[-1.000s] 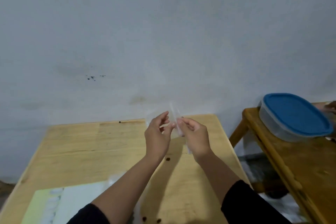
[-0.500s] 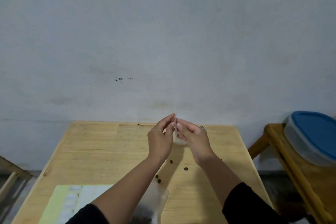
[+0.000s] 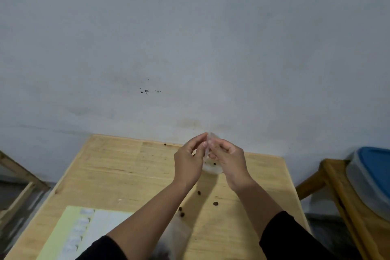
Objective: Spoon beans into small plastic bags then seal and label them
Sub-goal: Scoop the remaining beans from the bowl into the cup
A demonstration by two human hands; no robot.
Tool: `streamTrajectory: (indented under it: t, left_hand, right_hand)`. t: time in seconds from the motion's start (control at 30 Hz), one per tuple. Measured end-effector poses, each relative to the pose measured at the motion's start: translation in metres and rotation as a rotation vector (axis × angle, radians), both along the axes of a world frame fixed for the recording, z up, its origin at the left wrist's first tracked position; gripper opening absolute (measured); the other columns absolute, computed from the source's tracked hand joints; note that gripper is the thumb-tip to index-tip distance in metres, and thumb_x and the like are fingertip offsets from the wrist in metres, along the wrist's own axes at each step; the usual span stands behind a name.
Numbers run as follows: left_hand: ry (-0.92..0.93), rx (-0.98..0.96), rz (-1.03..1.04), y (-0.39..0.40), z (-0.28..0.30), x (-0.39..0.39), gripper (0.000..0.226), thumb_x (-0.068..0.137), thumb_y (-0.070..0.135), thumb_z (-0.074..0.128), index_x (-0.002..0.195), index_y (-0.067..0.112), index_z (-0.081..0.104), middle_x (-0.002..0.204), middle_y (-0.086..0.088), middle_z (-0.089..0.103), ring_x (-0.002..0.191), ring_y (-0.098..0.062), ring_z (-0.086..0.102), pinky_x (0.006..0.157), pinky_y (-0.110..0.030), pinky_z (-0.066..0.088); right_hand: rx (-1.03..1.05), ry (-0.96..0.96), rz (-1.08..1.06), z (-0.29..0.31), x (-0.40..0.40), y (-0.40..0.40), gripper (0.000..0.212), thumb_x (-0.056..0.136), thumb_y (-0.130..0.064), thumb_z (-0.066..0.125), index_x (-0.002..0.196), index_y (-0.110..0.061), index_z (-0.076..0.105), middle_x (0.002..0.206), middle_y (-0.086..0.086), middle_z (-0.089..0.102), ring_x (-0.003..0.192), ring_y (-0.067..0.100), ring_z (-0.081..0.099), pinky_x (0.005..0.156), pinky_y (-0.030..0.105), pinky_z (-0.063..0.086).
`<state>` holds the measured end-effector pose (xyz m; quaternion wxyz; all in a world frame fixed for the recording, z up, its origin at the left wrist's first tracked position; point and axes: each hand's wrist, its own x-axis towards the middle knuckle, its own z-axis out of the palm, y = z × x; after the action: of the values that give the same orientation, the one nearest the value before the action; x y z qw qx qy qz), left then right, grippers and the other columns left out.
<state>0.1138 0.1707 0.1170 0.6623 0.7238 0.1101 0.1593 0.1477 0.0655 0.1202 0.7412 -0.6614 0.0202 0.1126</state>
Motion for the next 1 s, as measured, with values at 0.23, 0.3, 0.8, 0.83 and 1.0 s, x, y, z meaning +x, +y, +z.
streamTrajectory:
  t: [0.23,0.3,0.8,0.83,1.0]
  left_hand:
    - [0.082,-0.031,-0.03,0.001,-0.007,-0.004,0.027,0.086,0.028,0.066,0.113,0.027,0.067,0.105,0.016,0.069,0.101,0.007,0.06,0.09,-0.015,0.046]
    - [0.087,-0.011,-0.024,0.001,-0.007,-0.004,0.029,0.083,0.024,0.069,0.112,0.022,0.068,0.104,0.013,0.07,0.098,0.007,0.061,0.086,-0.011,0.046]
    - [0.031,0.392,-0.048,-0.005,-0.006,0.0,0.034,0.086,0.001,0.055,0.11,0.021,0.069,0.099,0.005,0.071,0.078,0.009,0.059,0.074,-0.001,0.041]
    - [0.044,0.403,-0.047,-0.005,-0.006,0.0,0.032,0.087,0.004,0.056,0.111,0.019,0.069,0.102,0.004,0.071,0.08,0.008,0.059,0.074,0.002,0.039]
    - [0.082,0.382,-0.041,-0.001,-0.006,0.001,0.029,0.087,0.008,0.059,0.113,0.018,0.068,0.105,0.004,0.071,0.085,0.004,0.06,0.076,0.005,0.036]
  right_hand:
    - [-0.053,-0.019,-0.017,-0.004,-0.003,-0.002,0.009,0.085,-0.012,0.066,0.091,-0.017,0.071,0.083,0.0,0.07,0.066,0.005,0.06,0.066,0.016,0.05]
    - [-0.106,-0.047,-0.022,-0.004,-0.004,-0.003,0.009,0.084,-0.011,0.066,0.083,-0.017,0.071,0.077,0.001,0.069,0.062,0.004,0.058,0.066,0.018,0.049]
    - [-0.47,-0.271,-0.065,-0.002,-0.012,-0.003,0.02,0.086,-0.003,0.06,0.082,-0.019,0.071,0.074,-0.011,0.068,0.074,0.013,0.066,0.075,0.028,0.055]
    - [-0.472,-0.263,-0.072,-0.003,-0.012,-0.003,0.017,0.086,-0.004,0.06,0.085,-0.017,0.072,0.075,-0.012,0.068,0.075,0.012,0.065,0.076,0.027,0.054]
    - [-0.457,-0.232,-0.074,-0.002,-0.013,-0.003,0.008,0.083,-0.014,0.068,0.088,-0.017,0.073,0.076,-0.015,0.069,0.077,-0.002,0.065,0.074,0.012,0.051]
